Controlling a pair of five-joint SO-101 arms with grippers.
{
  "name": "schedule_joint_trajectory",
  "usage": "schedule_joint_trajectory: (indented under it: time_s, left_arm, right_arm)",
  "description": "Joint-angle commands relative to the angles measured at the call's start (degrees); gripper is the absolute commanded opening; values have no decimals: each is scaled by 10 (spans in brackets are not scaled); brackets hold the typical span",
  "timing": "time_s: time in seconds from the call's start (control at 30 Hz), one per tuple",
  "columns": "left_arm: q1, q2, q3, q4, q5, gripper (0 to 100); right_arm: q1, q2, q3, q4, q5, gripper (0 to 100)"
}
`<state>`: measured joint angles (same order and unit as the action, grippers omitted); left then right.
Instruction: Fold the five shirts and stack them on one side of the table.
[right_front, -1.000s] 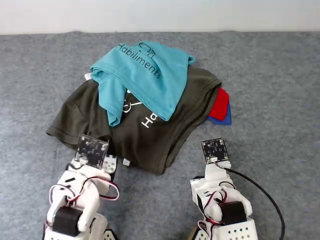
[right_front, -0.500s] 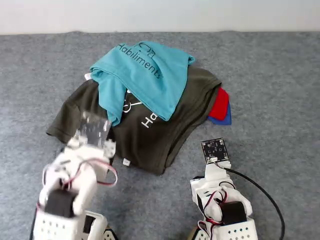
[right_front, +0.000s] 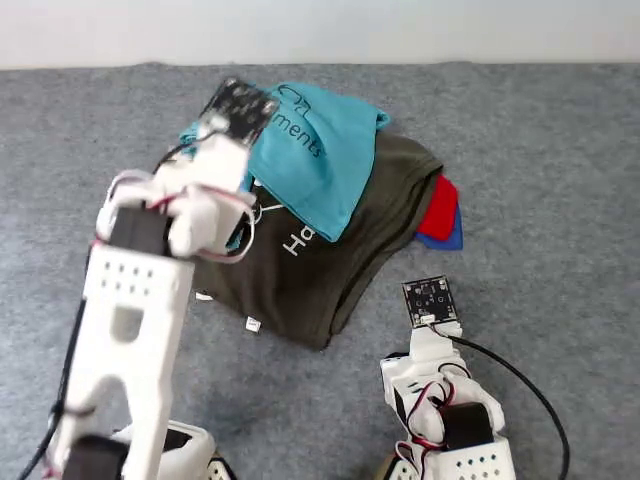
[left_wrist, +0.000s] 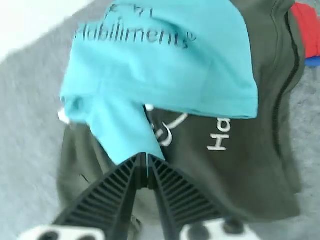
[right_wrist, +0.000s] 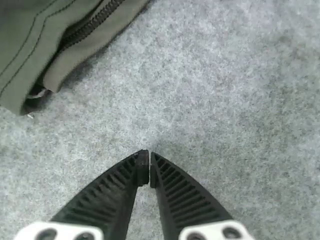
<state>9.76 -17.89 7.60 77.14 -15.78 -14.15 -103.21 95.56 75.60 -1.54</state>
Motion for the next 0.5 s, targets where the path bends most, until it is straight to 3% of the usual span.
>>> schedule_joint_trajectory:
  time_s: [0.0,0.17,0.47]
  left_arm:
    - [11,75,-85,61,-67,122]
    - [22,171,-156,104,-78,334]
    - [68,334,-271,106,-81,340]
  right_arm:
    - [-1,-1,9,-9,5,9]
    - [-1,-1,9,-9,5,9]
    - [-1,-1,9,-9,5,9]
